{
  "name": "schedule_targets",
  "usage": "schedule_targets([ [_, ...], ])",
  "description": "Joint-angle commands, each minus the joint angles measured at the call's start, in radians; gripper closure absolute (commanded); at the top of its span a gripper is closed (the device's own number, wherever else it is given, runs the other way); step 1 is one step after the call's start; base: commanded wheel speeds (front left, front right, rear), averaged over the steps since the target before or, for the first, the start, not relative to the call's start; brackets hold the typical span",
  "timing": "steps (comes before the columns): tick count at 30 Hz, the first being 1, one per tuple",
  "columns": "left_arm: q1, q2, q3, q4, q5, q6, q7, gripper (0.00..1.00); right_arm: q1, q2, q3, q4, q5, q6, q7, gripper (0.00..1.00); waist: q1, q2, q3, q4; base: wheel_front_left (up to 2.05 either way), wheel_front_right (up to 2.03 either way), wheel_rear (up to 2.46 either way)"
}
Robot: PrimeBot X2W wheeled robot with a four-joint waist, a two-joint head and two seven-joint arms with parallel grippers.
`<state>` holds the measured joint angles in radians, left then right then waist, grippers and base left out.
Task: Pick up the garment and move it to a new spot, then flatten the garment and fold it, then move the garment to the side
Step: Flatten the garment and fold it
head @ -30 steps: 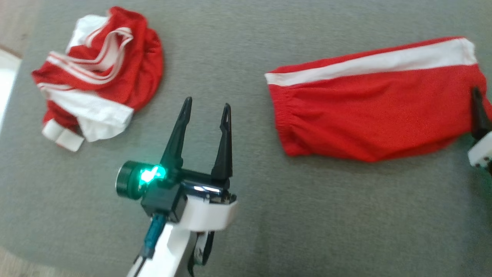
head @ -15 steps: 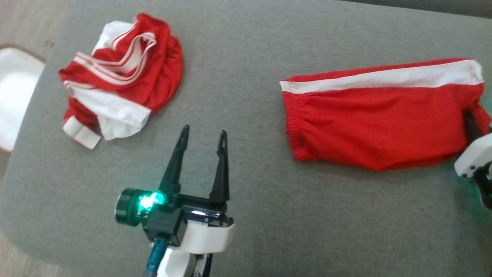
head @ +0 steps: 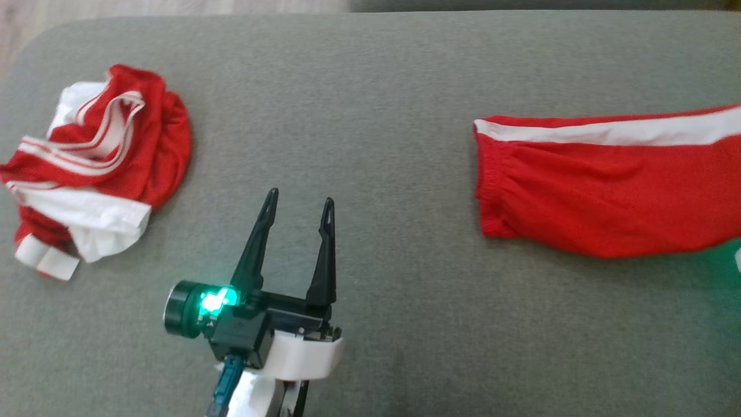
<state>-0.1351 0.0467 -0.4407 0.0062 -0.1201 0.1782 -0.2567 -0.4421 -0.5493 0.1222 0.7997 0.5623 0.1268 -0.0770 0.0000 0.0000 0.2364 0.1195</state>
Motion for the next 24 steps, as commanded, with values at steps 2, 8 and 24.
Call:
schedule_targets([
  [2, -0.002, 0.004, 0.041, -0.017, 0.013, -0.009, -0.005, 0.0, -0.03, -0.03, 0.009, -0.07, -0.016, 0.004, -0.024, 1.0, 0.0, 0.0, -0.009, -0.032, 0.0, 0.0, 0.0],
  [8, 0.003, 0.004, 0.035, 0.001, 0.011, -0.023, -0.005, 0.0, -0.044, 0.021, 0.061, -0.27, -0.045, 0.004, -0.032, 1.0, 0.0, 0.0, -0.038, -0.033, 0.0, 0.0, 0.0],
  [24, 0.004, 0.004, 0.01, 0.01, -0.007, -0.038, -0.005, 0.0, -0.023, 0.22, 0.286, -0.437, -0.051, 0.004, 0.058, 1.0, 0.0, 0.0, -0.06, 0.056, 0.0, 0.0, 0.0],
])
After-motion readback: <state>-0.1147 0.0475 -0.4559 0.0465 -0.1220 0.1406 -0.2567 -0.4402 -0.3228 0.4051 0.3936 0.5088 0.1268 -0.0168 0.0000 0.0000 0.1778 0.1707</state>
